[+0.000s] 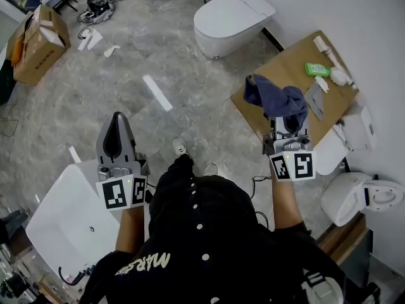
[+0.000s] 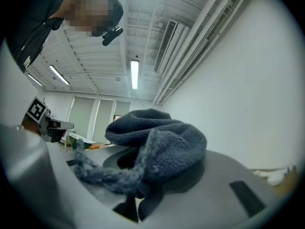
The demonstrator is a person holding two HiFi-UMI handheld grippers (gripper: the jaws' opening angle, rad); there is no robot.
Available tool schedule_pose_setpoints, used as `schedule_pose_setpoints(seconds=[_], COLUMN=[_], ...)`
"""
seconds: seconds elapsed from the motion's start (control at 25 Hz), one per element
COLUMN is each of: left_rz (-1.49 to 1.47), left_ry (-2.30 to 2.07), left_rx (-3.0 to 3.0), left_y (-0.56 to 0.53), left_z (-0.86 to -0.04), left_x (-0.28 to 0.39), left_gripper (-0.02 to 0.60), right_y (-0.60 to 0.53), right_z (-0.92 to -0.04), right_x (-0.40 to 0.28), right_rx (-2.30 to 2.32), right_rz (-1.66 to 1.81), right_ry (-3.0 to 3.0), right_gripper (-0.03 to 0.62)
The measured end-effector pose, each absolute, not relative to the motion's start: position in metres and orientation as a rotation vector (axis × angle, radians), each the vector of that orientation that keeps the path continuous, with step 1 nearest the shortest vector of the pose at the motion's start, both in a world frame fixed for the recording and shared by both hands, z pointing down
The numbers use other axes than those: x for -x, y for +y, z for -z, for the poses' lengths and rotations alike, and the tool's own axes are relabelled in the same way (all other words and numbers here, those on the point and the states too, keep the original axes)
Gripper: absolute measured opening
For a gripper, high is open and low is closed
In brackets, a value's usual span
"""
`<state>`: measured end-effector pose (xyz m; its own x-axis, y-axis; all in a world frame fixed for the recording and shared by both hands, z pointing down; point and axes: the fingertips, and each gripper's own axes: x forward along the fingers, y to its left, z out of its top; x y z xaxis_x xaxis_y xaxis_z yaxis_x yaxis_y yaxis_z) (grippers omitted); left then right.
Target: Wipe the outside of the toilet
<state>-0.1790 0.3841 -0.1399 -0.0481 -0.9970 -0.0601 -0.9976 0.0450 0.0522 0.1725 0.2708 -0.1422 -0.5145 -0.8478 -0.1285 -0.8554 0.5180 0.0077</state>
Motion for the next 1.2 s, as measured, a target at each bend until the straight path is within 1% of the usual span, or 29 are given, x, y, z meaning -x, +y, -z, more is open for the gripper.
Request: schedule_pose_setpoints(seconds=[0.32, 0.64, 0.92, 1.2], left_rz=[-0.148, -0.150, -0.130, -0.120], left_ry=[2.249, 2.187, 2.117, 2.104], left_rx=[2.184, 2.281, 2.369, 2.394], left_y=[0.323, 0.273, 0.242, 0.216], left_z=[0.142, 0.137, 0.124, 0.119], left_x=[0.228, 0.264, 0.269, 0.245], left_gripper=[0.011, 0.011, 0.011, 0.011], right_y=[0.218, 0.192, 0.189, 0.169], right_z=[0.152, 0.155, 0.148, 0.144], right_x=[-0.133, -0.108, -0.112, -0.133], right_rx=[1.544, 1.659, 1.767, 1.780], right_rz=[-0.132, -0.147, -0.144, -0.143], right_ry=[2.607, 2.564, 2.529, 2.502], right_gripper=[0.103, 0.101, 0.103, 0.103])
